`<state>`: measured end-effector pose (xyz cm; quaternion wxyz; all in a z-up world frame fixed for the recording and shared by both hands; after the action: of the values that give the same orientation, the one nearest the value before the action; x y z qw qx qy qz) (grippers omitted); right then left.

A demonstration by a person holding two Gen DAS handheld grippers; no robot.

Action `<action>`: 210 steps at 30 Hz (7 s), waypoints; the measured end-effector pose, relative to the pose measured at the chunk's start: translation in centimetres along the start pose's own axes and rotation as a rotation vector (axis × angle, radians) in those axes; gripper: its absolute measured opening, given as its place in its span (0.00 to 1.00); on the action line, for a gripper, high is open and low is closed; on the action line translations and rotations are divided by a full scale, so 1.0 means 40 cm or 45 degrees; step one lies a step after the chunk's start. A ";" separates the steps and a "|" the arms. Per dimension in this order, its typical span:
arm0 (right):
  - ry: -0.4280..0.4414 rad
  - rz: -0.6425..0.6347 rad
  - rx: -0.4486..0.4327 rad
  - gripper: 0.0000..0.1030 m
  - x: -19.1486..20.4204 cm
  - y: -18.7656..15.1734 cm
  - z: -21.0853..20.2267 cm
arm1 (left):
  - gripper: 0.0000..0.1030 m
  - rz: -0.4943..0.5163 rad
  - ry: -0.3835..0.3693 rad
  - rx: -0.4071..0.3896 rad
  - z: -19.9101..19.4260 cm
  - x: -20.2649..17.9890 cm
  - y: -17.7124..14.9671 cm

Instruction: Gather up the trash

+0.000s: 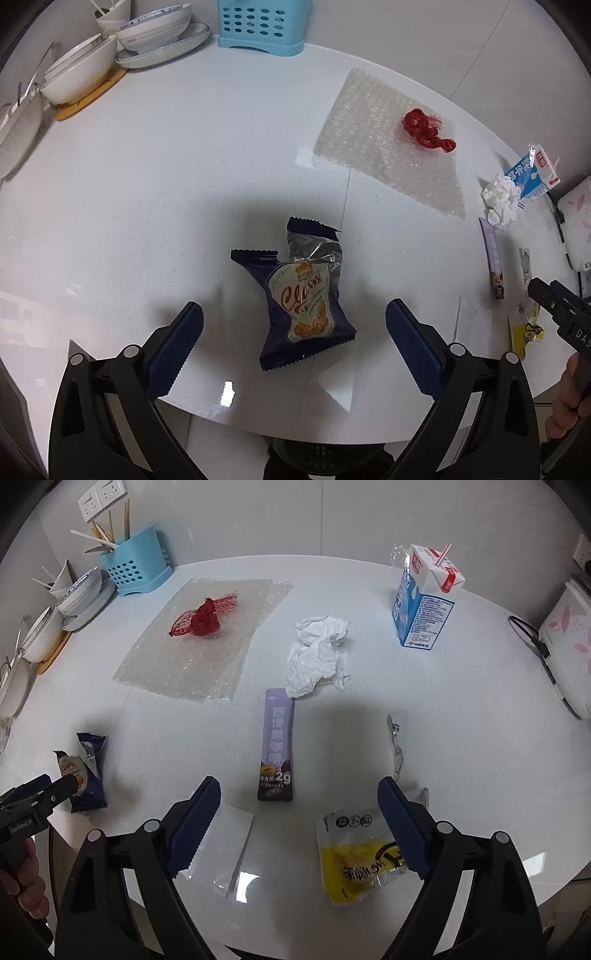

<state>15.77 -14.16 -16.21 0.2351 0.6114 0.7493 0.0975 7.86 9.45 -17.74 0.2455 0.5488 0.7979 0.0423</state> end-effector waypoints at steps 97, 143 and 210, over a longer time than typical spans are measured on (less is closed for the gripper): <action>-0.032 0.148 -0.183 0.12 -0.070 -0.173 -0.328 | 0.07 0.343 -0.191 -0.099 -0.276 -0.253 -0.110; 0.088 -0.010 -0.090 0.12 0.017 -0.570 -0.256 | 0.07 0.437 -0.244 0.042 -0.151 -0.177 -0.511; -0.025 0.061 0.111 0.86 -0.044 -0.793 0.141 | 0.07 0.490 -0.255 0.355 0.260 -0.158 -0.697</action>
<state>-8.92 -24.03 -34.45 0.2130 0.6397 0.7357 0.0644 -9.67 -9.29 -34.08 0.2329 0.7204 0.6487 -0.0767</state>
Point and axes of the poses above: each gripper's, at about its wrist camera, not at the fingertips, and z roughly the way its jaws point, x to its left, y to its top, the point moved 2 cm from there along z, roughly the way its jaws point, and after that the axes turned 14 degrees about -y, right-handed, at the moved point
